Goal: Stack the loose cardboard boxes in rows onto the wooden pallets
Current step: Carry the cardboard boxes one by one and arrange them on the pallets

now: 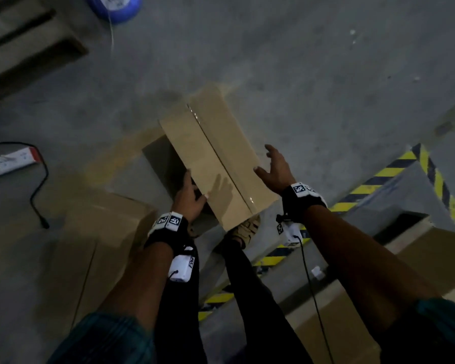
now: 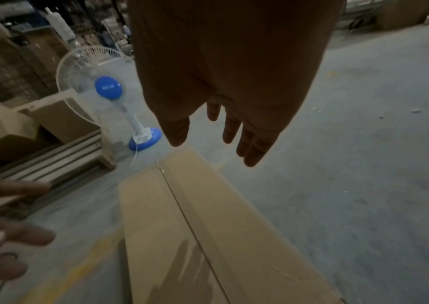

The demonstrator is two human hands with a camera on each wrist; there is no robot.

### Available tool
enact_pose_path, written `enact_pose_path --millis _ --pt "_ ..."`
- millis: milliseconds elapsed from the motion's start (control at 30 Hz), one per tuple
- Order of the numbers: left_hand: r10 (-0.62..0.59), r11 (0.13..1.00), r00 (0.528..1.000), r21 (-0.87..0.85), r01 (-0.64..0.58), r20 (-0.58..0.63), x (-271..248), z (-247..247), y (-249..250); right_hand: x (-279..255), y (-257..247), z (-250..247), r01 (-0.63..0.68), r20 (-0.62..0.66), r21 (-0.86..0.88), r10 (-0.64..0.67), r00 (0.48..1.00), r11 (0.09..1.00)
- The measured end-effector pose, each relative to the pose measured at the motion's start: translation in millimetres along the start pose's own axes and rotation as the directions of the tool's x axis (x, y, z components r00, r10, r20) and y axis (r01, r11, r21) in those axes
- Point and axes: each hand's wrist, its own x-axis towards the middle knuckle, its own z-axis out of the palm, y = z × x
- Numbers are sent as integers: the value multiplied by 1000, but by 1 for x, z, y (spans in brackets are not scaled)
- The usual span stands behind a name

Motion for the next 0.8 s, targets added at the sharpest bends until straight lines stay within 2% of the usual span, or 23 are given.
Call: enact_pose_path --millis 133,233,367,500,567,667,800 --pt "-6 1000 998 -1 6 -58 76 33 -38 58 48 51 44 5 -66 -44 999 997" --pt "-76 997 992 13 77 -103 105 60 -70 80 83 84 60 -22 -81 -62 998 995" --pt "-76 995 987 -69 67 -140 126 91 -94 108 107 106 48 -64 -72 -52 997 996" --pt "-117 983 967 -165 80 -225 154 104 -92 138 122 119 99 27 -92 -97 995 991" --pt "-149 974 953 -204 96 -263 167 105 -91 148 126 121 74 62 -122 -67 996 990" --pt "-194 970 946 -196 145 -260 173 100 -92 153 124 118 30 96 -113 -19 995 993" --pt "-205 974 948 -151 171 -244 171 86 -103 154 113 115 94 188 -196 -57 980 976"
